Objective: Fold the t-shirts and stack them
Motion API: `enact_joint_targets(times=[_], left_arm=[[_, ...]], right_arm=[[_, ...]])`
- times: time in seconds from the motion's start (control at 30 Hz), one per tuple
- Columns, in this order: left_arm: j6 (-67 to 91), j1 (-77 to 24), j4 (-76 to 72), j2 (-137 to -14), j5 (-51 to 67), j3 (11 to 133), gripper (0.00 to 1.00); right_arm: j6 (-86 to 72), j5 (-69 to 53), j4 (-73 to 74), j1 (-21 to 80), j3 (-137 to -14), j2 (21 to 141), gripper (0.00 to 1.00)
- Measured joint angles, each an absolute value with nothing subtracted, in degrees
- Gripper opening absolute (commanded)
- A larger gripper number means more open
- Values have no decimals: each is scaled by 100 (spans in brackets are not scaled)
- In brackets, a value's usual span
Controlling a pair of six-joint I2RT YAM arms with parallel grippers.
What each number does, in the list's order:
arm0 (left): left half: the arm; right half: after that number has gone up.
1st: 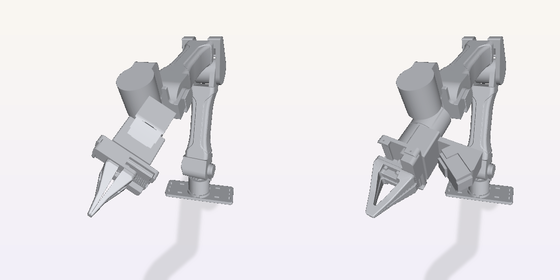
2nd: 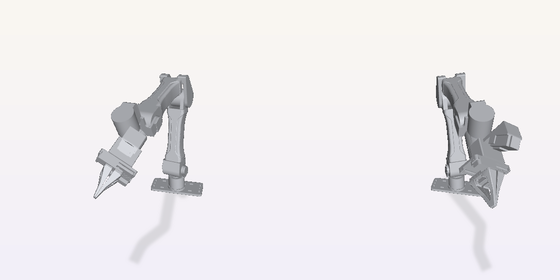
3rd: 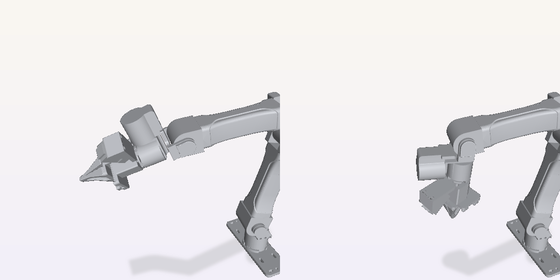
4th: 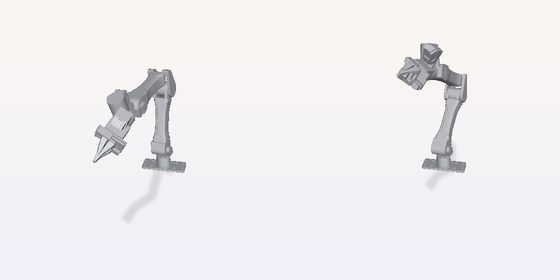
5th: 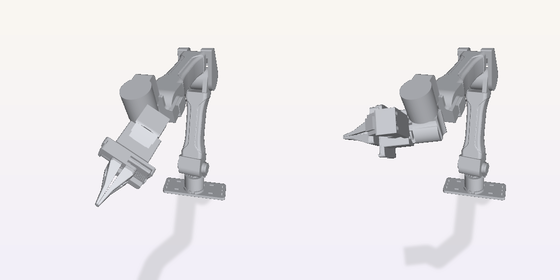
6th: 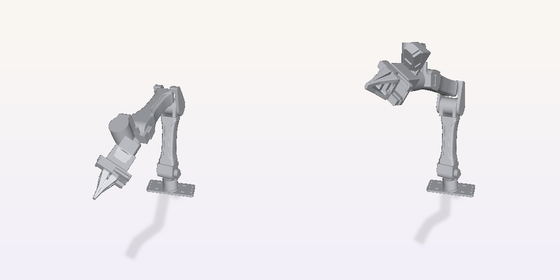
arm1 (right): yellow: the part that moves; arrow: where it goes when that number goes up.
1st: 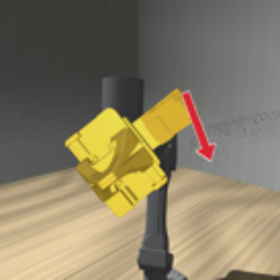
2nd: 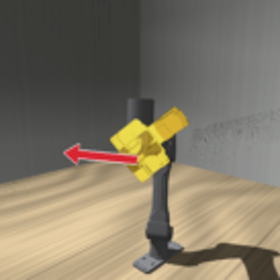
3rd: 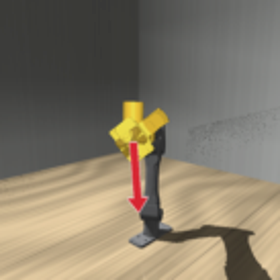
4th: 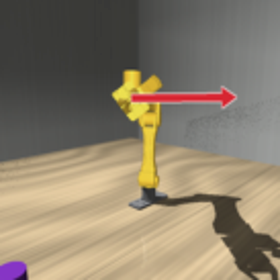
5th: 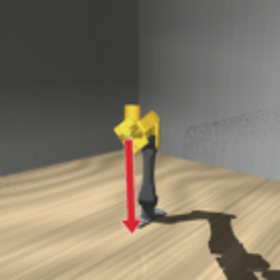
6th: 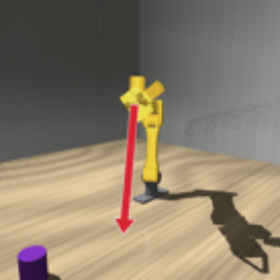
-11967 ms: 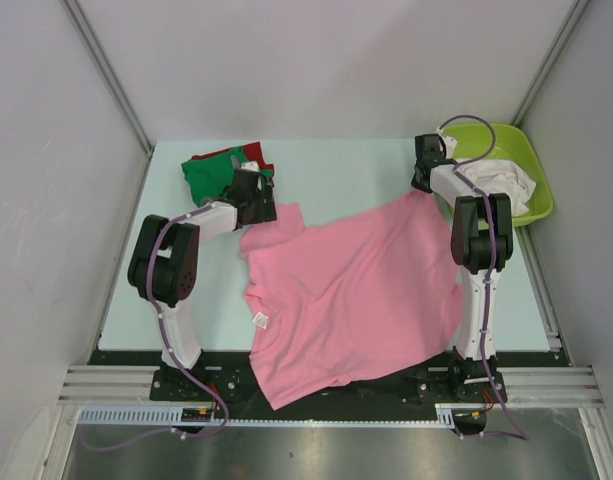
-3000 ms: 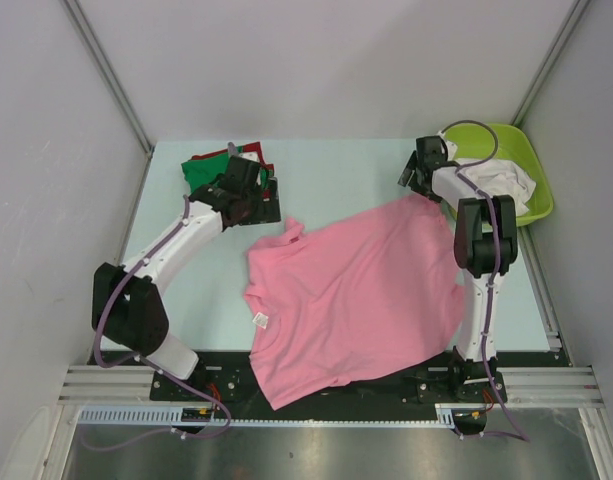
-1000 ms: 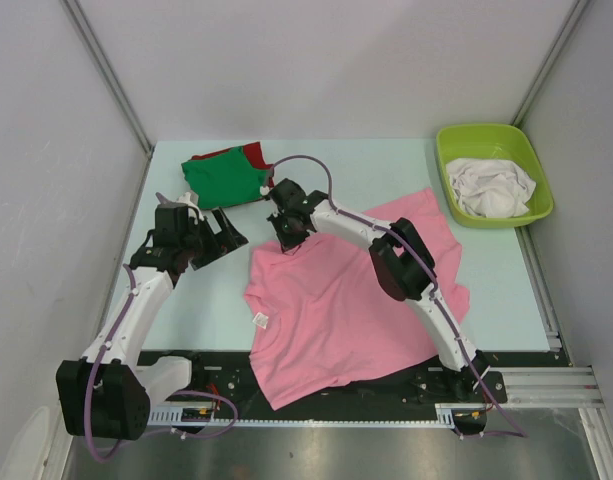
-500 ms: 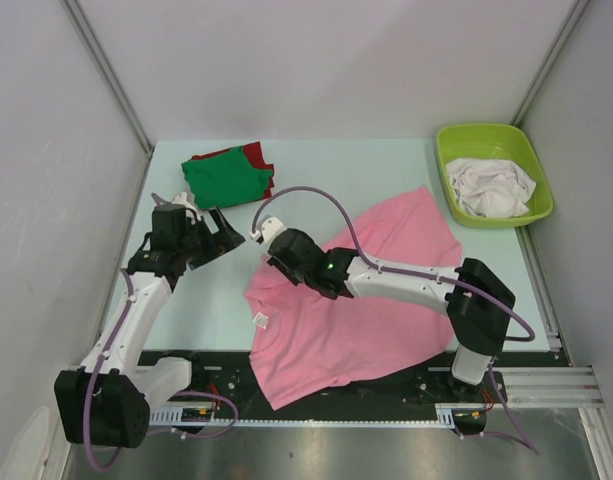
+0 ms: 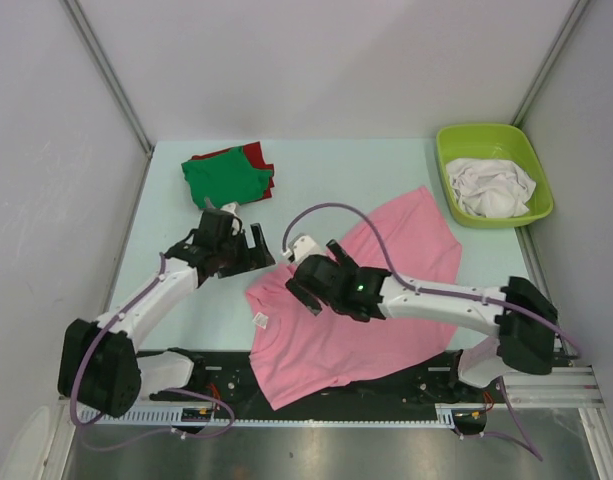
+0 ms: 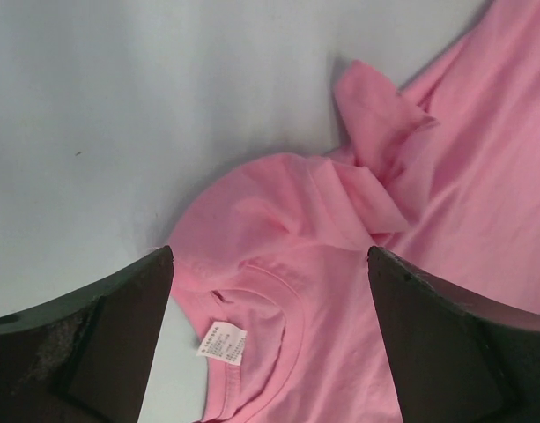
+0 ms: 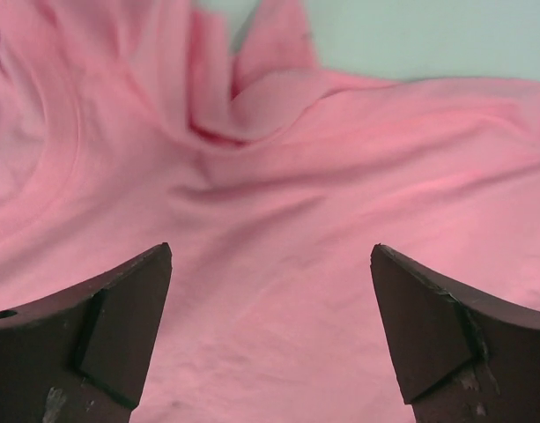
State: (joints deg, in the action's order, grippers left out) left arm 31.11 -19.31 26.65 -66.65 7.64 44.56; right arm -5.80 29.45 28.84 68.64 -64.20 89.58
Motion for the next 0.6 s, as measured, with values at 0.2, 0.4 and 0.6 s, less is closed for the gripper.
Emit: enact_joint_targets(times=[0.2, 0.4, 0.6], left_arm=[[3072, -1994, 2729, -8068, 534, 5083, 88], [2753, -2180, 2674, -9236, 410, 6292, 82], [2473, -2222, 2410, -9920, 744, 6650, 69]], right_arm=[[-1184, 3577, 2582, 6333, -6420, 8012, 100], [-1507, 3701, 2408, 6104, -6246, 7970, 99], [-1715, 3553, 2359, 6075, -5841, 7957, 100]])
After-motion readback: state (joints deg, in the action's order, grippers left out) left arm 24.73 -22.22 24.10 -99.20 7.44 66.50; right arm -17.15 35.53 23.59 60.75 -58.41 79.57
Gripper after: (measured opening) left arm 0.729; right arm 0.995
